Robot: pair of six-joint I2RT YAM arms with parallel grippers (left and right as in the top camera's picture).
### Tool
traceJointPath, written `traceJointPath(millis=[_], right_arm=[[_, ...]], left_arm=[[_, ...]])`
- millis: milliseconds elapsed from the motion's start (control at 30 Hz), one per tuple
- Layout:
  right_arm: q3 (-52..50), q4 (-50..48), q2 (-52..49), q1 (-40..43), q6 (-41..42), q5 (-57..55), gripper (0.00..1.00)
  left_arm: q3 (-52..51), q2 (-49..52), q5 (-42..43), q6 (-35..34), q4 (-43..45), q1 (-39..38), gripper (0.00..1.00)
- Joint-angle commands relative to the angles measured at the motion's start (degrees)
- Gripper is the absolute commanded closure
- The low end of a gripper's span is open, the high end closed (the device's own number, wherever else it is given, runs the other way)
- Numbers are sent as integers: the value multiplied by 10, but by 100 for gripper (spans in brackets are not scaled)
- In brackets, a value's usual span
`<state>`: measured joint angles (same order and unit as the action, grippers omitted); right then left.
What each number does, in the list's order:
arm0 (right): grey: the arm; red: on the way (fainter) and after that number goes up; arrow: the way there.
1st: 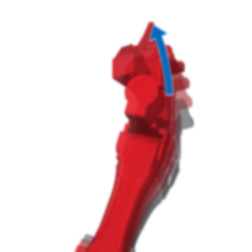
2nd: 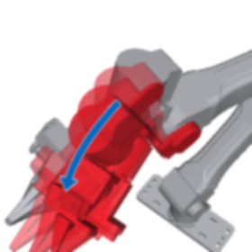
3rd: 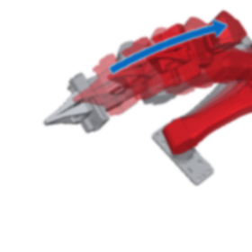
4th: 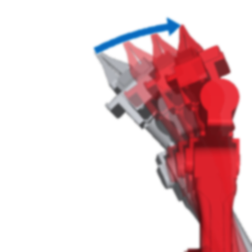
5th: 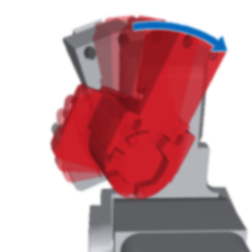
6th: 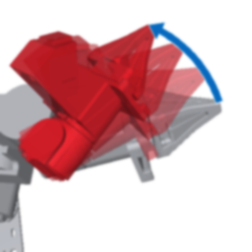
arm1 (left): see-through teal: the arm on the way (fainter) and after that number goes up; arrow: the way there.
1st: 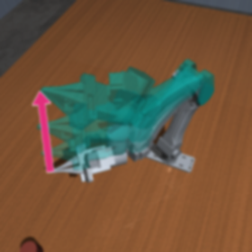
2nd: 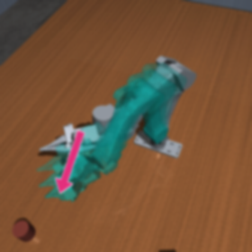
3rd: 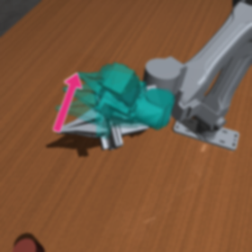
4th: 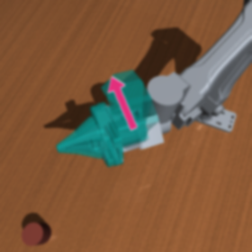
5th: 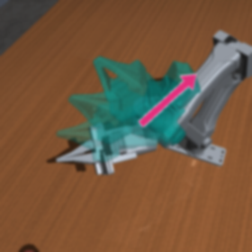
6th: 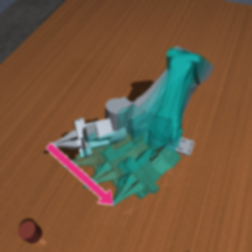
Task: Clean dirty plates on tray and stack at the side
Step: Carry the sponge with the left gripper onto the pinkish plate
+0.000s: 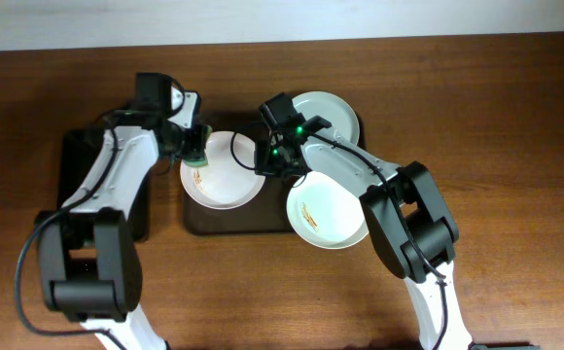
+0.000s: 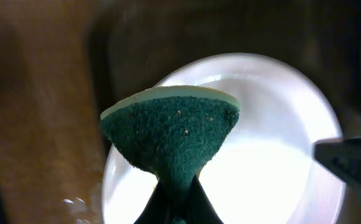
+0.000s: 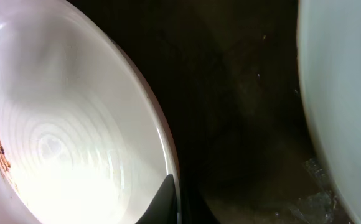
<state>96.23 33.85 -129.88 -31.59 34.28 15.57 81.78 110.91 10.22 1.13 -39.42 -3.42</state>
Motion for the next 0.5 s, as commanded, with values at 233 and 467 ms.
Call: traceJointPath(millis=[233, 467], right_arm=[[9, 0, -10, 2, -3, 5, 96], [9, 0, -10, 2, -3, 5, 96]], left_arm=[[5, 73, -25, -48, -76, -12, 99], [4, 73, -28, -47, -103, -26, 99]])
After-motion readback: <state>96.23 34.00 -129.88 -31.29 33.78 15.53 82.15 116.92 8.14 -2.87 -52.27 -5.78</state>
